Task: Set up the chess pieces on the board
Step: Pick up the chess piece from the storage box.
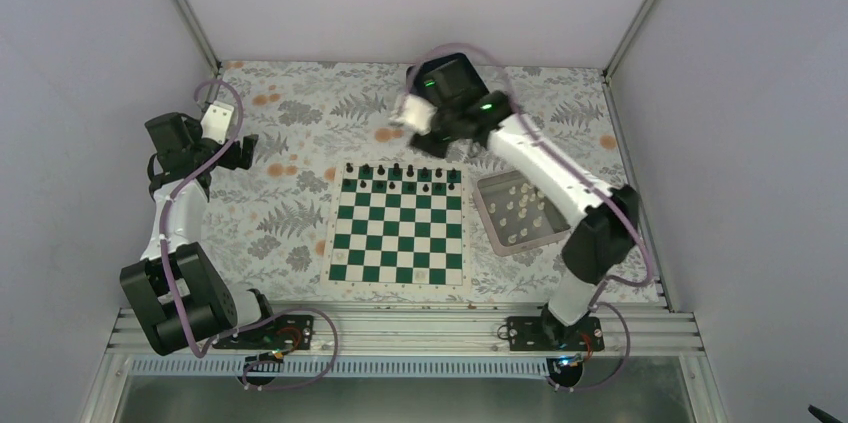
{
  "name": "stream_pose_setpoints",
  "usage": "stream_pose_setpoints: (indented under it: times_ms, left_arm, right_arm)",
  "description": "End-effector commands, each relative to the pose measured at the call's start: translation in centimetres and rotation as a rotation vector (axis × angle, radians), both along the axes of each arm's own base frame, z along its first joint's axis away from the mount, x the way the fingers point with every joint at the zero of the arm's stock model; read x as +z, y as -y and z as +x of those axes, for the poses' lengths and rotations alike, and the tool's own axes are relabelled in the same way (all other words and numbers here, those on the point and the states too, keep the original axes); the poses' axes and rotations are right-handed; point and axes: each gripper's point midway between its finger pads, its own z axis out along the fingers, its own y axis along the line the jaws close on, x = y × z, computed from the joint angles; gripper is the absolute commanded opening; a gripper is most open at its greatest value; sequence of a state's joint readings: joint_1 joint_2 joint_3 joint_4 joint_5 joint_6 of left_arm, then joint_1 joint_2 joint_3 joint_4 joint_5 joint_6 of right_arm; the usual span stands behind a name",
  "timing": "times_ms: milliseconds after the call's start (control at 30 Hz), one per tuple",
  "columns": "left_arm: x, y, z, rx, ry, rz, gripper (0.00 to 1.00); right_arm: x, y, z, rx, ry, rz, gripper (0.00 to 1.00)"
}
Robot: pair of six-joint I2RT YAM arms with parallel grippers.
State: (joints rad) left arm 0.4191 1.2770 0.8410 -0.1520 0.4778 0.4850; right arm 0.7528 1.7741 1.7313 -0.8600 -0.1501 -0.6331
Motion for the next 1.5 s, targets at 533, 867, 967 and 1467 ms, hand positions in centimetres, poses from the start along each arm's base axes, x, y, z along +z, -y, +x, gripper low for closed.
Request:
stream_pose_setpoints:
  times_ms: [533, 867, 967, 1467]
  left_arm:
    - [3.1, 0.6, 0.9, -0.022, 0.087, -0.033, 1.0]
    - [3.4, 0.5, 0.7, -0.008, 0.099, -0.03, 1.0]
    - [3.3, 0.5, 0.6, -0.003, 0.098, -0.028, 1.0]
    - [3.0, 0.4, 0.6, -0.003, 0.092, -0.031, 1.0]
  right_arm:
    - [-11.5, 29.9, 1.4, -0.623, -0.195, -0.158, 0.44]
    - [-13.8, 30.6, 2.4, -0.611, -0.209, -0.16, 0.43]
    - [-14.4, 30.7, 2.8, -0.609, -0.215, -0.17, 0.42]
    - [-15.9, 30.8, 3.1, -0.595, -0.263, -0.18, 0.29]
